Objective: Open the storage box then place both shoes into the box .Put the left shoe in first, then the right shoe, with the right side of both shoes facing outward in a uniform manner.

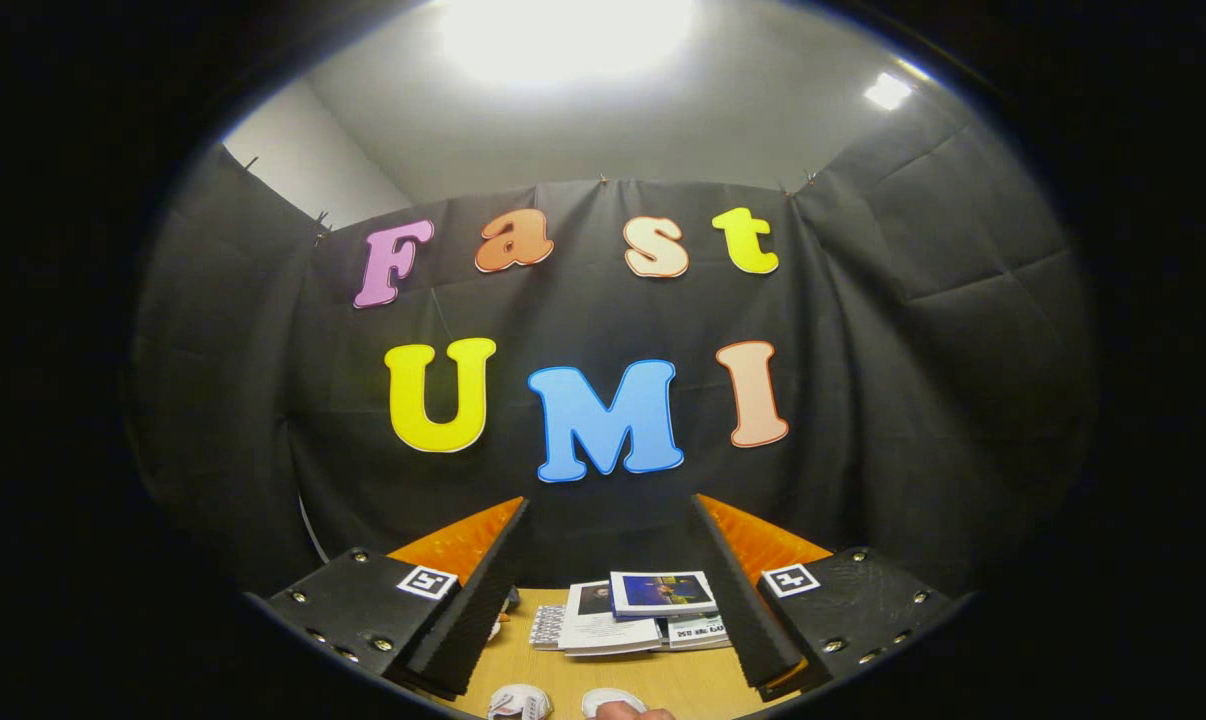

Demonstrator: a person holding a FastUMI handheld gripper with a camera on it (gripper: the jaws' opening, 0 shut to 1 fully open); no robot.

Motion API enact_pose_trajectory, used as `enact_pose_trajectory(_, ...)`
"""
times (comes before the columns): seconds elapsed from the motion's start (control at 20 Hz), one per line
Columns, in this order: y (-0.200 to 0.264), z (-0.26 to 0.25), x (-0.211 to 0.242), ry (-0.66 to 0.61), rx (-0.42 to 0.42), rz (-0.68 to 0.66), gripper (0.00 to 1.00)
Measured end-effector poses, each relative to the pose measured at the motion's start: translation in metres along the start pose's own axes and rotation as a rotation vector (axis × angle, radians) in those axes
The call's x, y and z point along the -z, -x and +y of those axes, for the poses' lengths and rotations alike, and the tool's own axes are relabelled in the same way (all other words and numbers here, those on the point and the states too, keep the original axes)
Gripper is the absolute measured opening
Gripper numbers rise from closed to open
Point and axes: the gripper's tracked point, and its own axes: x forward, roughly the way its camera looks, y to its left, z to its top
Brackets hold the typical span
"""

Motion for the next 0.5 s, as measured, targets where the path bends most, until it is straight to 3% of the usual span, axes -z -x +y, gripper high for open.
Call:
enact_pose_trajectory(0.3,-0.014,0.01,0.038,-0.075,-0.039,0.085,0.95)
enact_pose_trajectory(0.5,-0.019,0.033,0.077,-0.119,-0.119,0.195,0.95)
